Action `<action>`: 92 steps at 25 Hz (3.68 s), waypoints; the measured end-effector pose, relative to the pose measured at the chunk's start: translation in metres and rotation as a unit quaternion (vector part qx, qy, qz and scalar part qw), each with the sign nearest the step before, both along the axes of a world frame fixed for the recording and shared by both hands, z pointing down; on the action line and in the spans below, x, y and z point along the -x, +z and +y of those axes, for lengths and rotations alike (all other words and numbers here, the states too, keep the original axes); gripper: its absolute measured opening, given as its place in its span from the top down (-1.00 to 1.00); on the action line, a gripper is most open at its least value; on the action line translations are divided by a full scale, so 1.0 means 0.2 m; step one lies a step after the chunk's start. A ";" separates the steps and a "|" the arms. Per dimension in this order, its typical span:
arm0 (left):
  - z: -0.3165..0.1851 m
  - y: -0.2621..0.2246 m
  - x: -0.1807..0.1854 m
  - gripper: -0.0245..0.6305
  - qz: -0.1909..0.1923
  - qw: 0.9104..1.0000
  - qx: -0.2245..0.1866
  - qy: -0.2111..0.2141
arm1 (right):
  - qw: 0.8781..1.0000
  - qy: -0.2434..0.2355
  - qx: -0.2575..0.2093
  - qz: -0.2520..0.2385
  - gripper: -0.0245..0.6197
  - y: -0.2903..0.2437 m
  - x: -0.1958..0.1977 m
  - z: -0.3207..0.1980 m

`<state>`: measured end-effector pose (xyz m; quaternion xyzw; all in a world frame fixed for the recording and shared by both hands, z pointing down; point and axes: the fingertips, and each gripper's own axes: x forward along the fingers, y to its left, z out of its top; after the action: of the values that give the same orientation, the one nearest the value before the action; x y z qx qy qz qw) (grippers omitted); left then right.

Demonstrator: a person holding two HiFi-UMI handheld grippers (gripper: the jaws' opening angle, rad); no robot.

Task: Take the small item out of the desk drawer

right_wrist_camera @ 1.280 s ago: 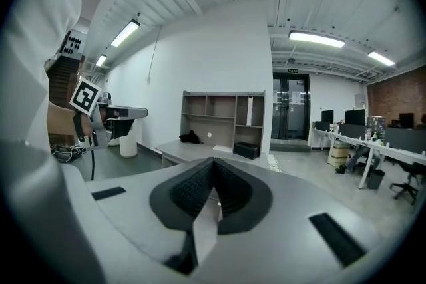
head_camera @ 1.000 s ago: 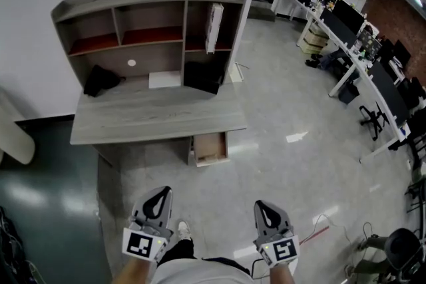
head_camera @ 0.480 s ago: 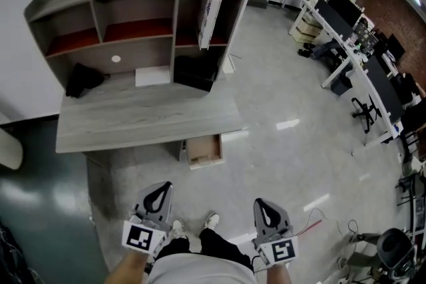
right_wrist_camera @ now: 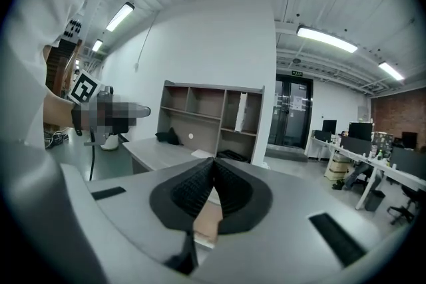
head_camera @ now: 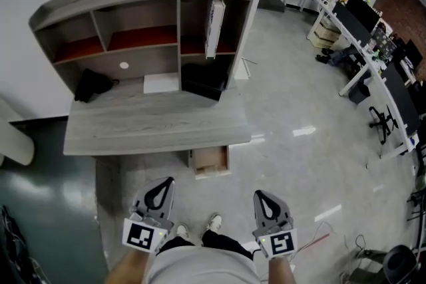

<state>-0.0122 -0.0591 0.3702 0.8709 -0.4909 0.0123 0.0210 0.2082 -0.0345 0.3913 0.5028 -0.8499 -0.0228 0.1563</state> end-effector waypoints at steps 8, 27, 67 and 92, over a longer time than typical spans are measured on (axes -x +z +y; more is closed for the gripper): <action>-0.04 0.07 0.02 0.87 -0.013 0.998 0.012 -0.054 | 0.998 -0.046 0.033 0.023 0.85 0.19 -0.02 -0.19; 0.02 0.39 0.08 0.87 -0.015 0.988 0.096 -0.122 | 0.957 -0.186 0.104 0.194 0.60 1.06 0.21 -0.54; 0.39 0.97 0.36 0.87 -0.002 0.942 0.234 -0.241 | 0.769 -0.361 0.250 0.464 0.22 2.66 0.39 -0.66; 0.40 1.00 0.41 0.87 0.009 0.951 0.225 -0.210 | 0.769 -0.346 0.243 0.480 0.73 2.57 0.36 -0.62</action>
<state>-0.0935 0.0214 0.5702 0.7210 -0.6468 0.1099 0.2231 0.1372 -0.1593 0.9053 0.0443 -0.7580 -0.1062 0.6420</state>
